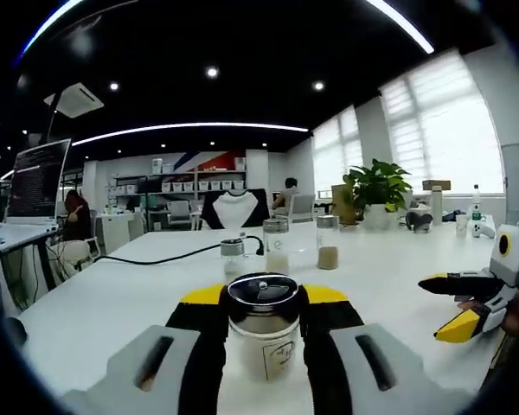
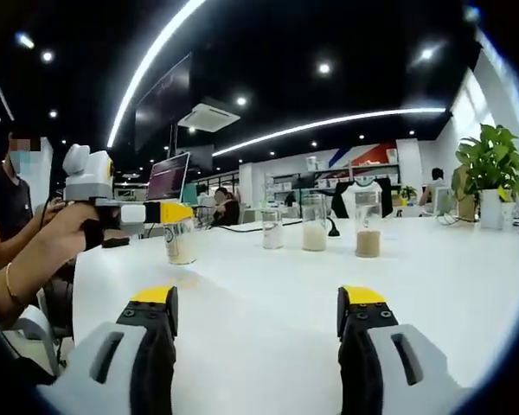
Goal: Rotate the seasoning bottle until the label or dispensing opening points toward the visible target arrow and the bottle remains upright within the marked orientation range
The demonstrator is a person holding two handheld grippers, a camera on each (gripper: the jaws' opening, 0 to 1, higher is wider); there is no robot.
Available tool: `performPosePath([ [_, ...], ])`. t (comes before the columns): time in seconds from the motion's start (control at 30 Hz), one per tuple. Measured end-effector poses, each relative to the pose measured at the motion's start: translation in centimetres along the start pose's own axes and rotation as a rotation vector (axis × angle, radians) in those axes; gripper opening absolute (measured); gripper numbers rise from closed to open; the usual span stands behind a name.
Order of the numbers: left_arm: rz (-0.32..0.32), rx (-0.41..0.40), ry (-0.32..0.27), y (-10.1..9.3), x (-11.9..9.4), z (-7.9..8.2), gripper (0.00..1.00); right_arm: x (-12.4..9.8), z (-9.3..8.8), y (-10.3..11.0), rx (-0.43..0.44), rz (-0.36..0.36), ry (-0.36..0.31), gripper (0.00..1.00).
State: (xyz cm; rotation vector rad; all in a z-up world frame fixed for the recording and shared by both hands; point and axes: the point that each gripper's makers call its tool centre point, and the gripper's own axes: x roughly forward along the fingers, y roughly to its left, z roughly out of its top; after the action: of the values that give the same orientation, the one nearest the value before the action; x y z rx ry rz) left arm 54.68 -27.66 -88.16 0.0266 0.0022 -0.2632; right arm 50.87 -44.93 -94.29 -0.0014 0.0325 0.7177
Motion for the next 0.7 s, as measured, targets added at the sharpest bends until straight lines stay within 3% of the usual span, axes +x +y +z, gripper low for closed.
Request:
performPosePath([
  [0.17,0.001,-0.007,0.007,0.6,0.2,-0.5,0.33,0.0,-0.1,-0.5,-0.015,-0.034,0.010,0.97],
  [0.7,0.011,-0.012,0.035,2.1,1.4,-1.7,0.33,0.0,-0.2,-0.9,-0.014,-0.041,0.016,0.98],
])
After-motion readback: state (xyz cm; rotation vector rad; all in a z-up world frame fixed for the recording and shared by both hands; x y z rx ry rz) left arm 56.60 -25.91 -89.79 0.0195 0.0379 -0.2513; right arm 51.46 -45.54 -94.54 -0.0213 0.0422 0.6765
